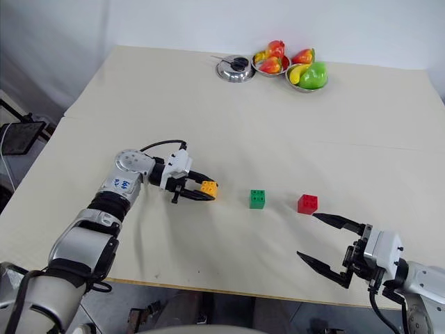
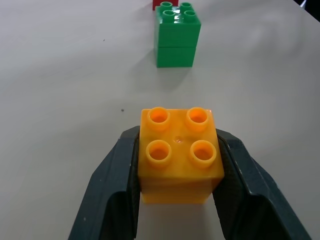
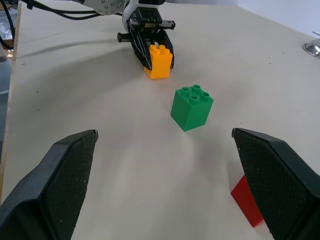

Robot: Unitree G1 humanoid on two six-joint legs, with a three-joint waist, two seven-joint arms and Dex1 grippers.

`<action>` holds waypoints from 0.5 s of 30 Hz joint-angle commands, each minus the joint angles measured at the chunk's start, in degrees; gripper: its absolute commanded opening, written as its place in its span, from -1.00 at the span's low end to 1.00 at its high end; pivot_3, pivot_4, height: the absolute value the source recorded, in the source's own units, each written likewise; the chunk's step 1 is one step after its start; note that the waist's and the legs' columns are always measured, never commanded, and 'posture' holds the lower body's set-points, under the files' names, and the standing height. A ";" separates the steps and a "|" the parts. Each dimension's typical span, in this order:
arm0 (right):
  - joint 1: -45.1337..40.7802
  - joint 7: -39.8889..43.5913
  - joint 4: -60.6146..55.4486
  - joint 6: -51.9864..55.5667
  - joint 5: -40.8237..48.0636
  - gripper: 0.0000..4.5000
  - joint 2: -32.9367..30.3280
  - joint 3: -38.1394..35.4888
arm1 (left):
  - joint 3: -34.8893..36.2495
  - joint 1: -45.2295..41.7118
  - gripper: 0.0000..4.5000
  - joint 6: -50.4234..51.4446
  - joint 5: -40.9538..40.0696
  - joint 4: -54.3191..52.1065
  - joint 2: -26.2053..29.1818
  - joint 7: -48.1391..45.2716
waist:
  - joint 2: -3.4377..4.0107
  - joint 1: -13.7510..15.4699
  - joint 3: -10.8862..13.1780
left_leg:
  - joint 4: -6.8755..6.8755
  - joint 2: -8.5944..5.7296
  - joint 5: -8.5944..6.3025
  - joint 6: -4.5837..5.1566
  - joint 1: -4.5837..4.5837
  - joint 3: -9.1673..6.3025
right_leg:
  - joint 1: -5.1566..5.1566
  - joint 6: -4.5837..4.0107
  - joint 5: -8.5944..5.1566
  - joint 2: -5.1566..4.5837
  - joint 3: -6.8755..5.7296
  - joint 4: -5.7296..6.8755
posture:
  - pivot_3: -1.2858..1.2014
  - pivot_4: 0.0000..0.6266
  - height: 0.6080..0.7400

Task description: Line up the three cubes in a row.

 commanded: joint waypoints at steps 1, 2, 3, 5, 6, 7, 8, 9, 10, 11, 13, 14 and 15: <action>-0.36 -0.53 -1.57 -0.66 0.08 1.00 0.33 0.07 | -0.74 -2.35 -0.33 -2.53 2.12 2.69 -1.66 -0.83 | 0.00 0.16 0.00 | 0.00 0.00 0.00 0.00 0.00 0.00 | 0.00 0.01 0.00 0.00 0.00 -0.08 | 0.03 -0.52 1.00; -0.50 -0.52 -1.50 -0.68 0.04 1.00 0.33 0.23 | -0.68 -2.86 -0.33 -3.15 2.56 3.64 -1.99 -0.58 | 0.00 0.25 0.00 | 0.00 -0.01 0.00 0.00 0.00 0.01 | 0.00 0.02 0.01 0.00 0.00 -0.09 | 0.03 -0.52 1.00; -0.68 -0.56 -1.43 -0.62 0.02 1.00 0.33 0.38 | -0.76 -3.39 -0.33 -3.76 3.08 4.63 -2.25 -0.77 | 0.00 0.42 0.00 | 0.00 -0.02 0.00 0.00 0.00 0.01 | 0.00 0.02 0.01 0.00 0.00 -0.10 | 0.03 -0.52 1.00; -0.95 -0.64 -1.36 -0.50 -0.04 1.00 0.30 0.60 | -0.79 -4.33 -0.33 -4.37 4.03 6.44 -2.62 -0.94 | 0.00 0.64 0.00 | 0.00 -0.03 0.01 0.02 -0.01 0.02 | 0.00 0.06 0.03 0.00 0.00 -0.11 | 0.03 -0.52 1.00; -1.03 -0.61 -1.37 -0.42 -0.03 1.00 0.25 0.73 | -0.91 -4.73 -0.33 -4.85 4.51 7.26 -2.71 -1.25 | 0.00 0.77 0.00 | 0.00 -0.04 0.01 0.02 -0.01 0.03 | 0.00 0.06 0.03 0.00 0.01 -0.12 | 0.03 -0.52 1.00; -1.09 -0.61 -1.37 -0.37 0.01 1.00 0.24 0.82 | -0.90 -5.13 -0.33 -5.23 4.99 8.06 -2.82 -1.05 | 0.00 0.84 0.00 | 0.00 -0.04 0.01 0.02 -0.01 0.03 | 0.00 0.07 0.04 0.00 0.01 -0.12 | 0.03 -0.52 1.00; -1.08 -0.60 -1.41 -0.32 0.04 1.00 0.22 0.89 | -0.82 -5.52 -0.33 -5.26 5.19 8.60 -2.89 -1.26 | 0.00 0.89 0.00 | 0.00 -0.04 0.01 0.03 -0.01 0.03 | 0.00 0.08 0.04 0.00 0.01 -0.13 | 0.03 -0.52 1.00; -1.06 -0.62 -1.40 -0.28 0.08 1.00 0.23 0.94 | -0.63 -5.89 -0.33 -5.23 5.37 9.04 -2.97 -0.93 | 0.00 0.93 0.00 | 0.00 -0.04 0.01 0.03 -0.01 0.03 | 0.00 0.08 0.04 0.00 0.01 -0.13 | 0.03 -0.52 1.00; -1.05 -0.69 -1.43 -0.26 0.09 1.00 0.24 0.99 | -0.42 -6.15 -0.33 -5.22 5.48 9.39 -3.01 -0.69 | 0.00 0.93 0.00 | 0.00 -0.04 0.02 0.03 -0.01 0.03 | 0.00 0.08 0.04 0.00 0.01 -0.13 | 0.03 -0.52 1.00; -0.93 -0.71 -1.45 -0.22 0.13 1.00 0.26 1.07 | -0.21 -6.34 -0.33 -4.77 5.27 9.47 -2.95 -1.42 | 0.00 0.91 0.00 | 0.00 -0.05 0.02 0.04 0.00 0.03 | 0.01 0.08 0.04 0.00 0.01 -0.12 | 0.03 -0.52 1.00; -0.63 -0.86 -1.54 -0.28 0.13 1.00 0.36 1.20 | 0.82 -6.33 0.10 -5.02 4.49 9.22 -2.43 -1.70 | -0.01 0.89 0.01 | 0.00 -0.04 0.03 0.05 0.00 0.04 | 0.00 0.09 0.05 0.00 0.01 -0.12 | 0.03 -0.52 1.00; -0.48 -0.93 -1.62 -0.33 0.12 1.00 0.42 1.24 | 1.40 -6.22 0.21 -5.33 4.00 8.99 -2.13 -2.06 | -0.03 0.88 0.01 | 0.00 -0.04 0.03 0.05 -0.02 0.04 | -0.01 0.09 0.05 0.00 0.01 -0.11 | 0.03 -0.52 1.00; -0.39 -0.99 -1.68 -0.37 0.11 1.00 0.44 1.26 | 1.80 -6.14 0.36 -5.61 3.76 8.86 -1.97 -2.25 | -0.03 0.88 0.02 | 0.00 -0.04 0.04 0.05 -0.05 0.03 | -0.04 0.09 0.05 0.00 0.01 -0.11 | 0.03 -0.52 1.00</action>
